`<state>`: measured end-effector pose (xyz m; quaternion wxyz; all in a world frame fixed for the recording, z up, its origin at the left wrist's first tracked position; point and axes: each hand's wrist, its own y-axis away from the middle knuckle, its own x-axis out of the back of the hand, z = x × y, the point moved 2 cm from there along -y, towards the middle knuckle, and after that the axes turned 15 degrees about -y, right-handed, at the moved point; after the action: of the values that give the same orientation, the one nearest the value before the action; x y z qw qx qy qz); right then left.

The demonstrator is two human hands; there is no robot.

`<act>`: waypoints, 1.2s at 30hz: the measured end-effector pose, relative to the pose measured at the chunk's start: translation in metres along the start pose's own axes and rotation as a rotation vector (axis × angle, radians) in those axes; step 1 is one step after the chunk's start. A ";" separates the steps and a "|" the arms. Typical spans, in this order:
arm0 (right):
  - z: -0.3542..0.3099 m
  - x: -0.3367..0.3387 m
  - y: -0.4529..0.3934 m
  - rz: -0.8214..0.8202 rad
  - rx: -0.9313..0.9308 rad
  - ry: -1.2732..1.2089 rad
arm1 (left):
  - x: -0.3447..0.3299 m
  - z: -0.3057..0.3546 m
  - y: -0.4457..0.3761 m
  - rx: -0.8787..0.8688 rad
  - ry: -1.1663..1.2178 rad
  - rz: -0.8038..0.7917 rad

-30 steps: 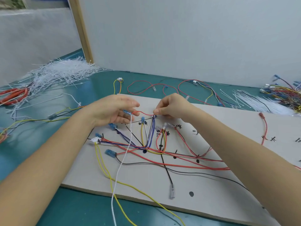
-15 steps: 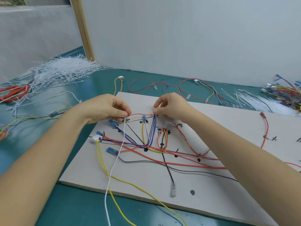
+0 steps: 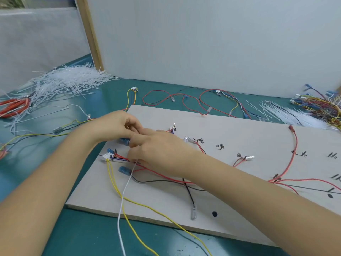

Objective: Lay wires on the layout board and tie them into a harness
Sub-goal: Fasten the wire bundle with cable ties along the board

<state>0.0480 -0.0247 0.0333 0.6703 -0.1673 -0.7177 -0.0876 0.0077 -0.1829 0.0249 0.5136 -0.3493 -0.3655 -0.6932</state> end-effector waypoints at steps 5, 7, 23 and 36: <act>-0.009 0.003 0.008 -0.039 0.070 0.013 | -0.002 0.003 -0.002 -0.002 -0.123 0.026; -0.010 0.002 0.010 -0.035 0.070 0.005 | -0.003 0.004 -0.002 0.002 -0.147 0.038; -0.019 0.002 0.082 -0.077 -0.102 -0.156 | -0.015 0.058 0.019 -0.217 -0.431 0.085; 0.003 0.005 0.125 0.040 -0.095 -0.200 | -0.036 0.072 0.025 -0.332 -0.465 -0.137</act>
<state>0.0894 0.0933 0.0259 0.5884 -0.2209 -0.7725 -0.0909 0.0483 -0.1087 0.0327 0.3038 -0.5527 -0.3776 -0.6780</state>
